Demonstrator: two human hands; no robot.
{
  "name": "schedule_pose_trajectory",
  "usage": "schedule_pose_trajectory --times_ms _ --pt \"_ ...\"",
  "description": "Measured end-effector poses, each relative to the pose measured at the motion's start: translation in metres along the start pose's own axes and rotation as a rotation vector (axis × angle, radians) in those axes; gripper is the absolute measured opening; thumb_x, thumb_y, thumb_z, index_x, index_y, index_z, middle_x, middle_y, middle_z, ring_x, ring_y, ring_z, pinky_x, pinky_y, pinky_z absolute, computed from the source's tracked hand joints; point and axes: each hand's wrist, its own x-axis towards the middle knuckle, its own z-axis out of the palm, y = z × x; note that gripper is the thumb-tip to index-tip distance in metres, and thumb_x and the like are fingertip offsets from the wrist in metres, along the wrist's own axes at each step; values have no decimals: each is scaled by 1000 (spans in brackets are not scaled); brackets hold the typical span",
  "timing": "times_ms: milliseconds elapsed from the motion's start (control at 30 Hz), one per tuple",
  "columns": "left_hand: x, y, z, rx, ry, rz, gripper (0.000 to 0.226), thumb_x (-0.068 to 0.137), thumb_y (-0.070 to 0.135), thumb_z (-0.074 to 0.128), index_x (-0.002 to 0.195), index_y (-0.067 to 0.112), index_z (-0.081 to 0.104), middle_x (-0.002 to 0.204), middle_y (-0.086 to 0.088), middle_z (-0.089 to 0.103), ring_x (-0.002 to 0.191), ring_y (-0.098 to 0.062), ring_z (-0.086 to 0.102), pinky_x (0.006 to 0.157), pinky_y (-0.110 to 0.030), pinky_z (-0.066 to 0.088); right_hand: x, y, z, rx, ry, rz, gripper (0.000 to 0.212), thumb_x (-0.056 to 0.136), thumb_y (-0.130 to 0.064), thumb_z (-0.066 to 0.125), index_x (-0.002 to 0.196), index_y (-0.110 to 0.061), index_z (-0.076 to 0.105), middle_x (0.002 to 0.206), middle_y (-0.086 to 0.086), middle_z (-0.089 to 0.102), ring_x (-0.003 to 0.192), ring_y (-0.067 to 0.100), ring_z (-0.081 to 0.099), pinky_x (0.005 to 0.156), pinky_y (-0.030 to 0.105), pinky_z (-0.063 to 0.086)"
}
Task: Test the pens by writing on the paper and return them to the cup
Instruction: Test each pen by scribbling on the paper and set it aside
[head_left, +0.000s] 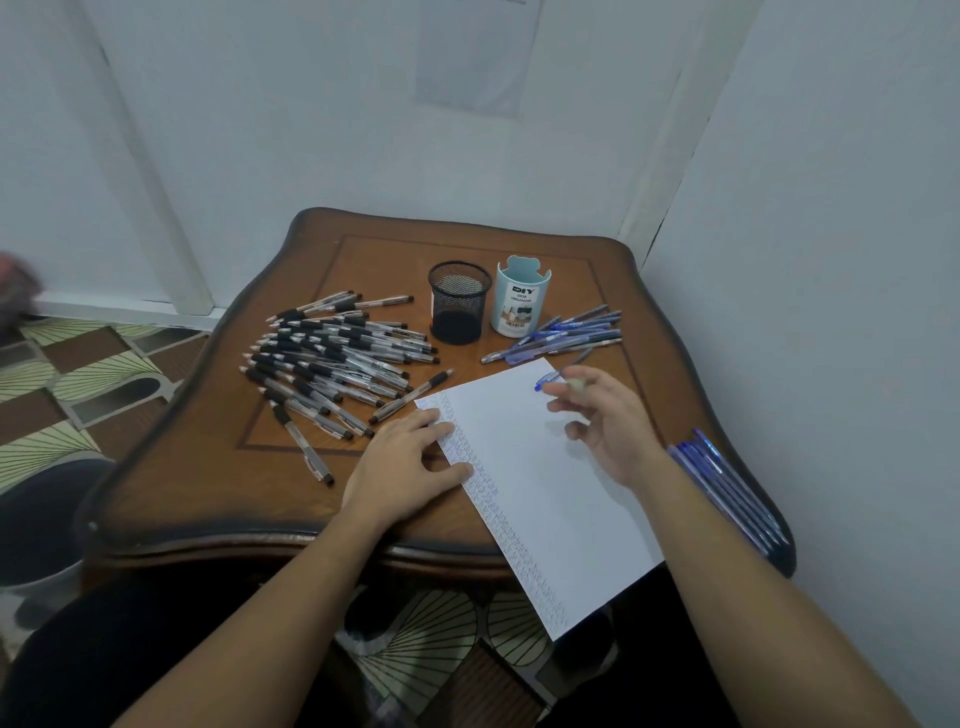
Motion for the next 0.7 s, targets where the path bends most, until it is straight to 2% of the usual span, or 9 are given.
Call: schedule_pose_trajectory --times_ms 133,200,367,500,633,700 --pt "0 1 0 3 2 -4 70 82 66 59 143 34 46 155 12 33 142 -14 26 116 -39 22 -21 23 14 -92 -19 13 9 97 -8 58 102 -5 64 85 7 74 73 19 64 47 24 38" --pt "-1 1 0 7 -2 -5 70 82 66 58 143 34 45 155 12 33 143 -14 26 116 -40 22 -29 31 21 -147 -17 -23 14 100 -13 55 100 -6 67 73 9 70 64 15 57 48 23 36" --pt "-2 3 -1 20 -1 -4 69 83 65 58 143 33 45 155 11 32 143 -14 25 117 -40 21 -41 48 30 -205 -13 -75 17 100 -15 54 93 -7 66 59 2 58 56 7 51 60 21 43" --pt "-1 2 -1 15 10 1 68 83 64 59 142 32 46 155 11 33 142 -14 26 116 -39 22 -46 54 26 -283 -31 -122 20 99 -12 55 93 -2 72 65 0 61 63 6 55 62 16 45" --pt "-1 2 0 16 15 3 68 83 64 60 142 32 47 155 10 34 142 -14 27 116 -39 22 -51 56 22 -322 -55 -129 18 96 -2 55 94 -5 72 72 10 68 69 8 64 68 14 49" --pt "-1 2 0 21 18 2 68 83 63 59 142 32 47 155 10 34 142 -14 27 115 -39 22 -51 57 21 -354 -58 -134 17 91 2 58 88 -9 70 73 12 69 71 9 64 67 16 49"
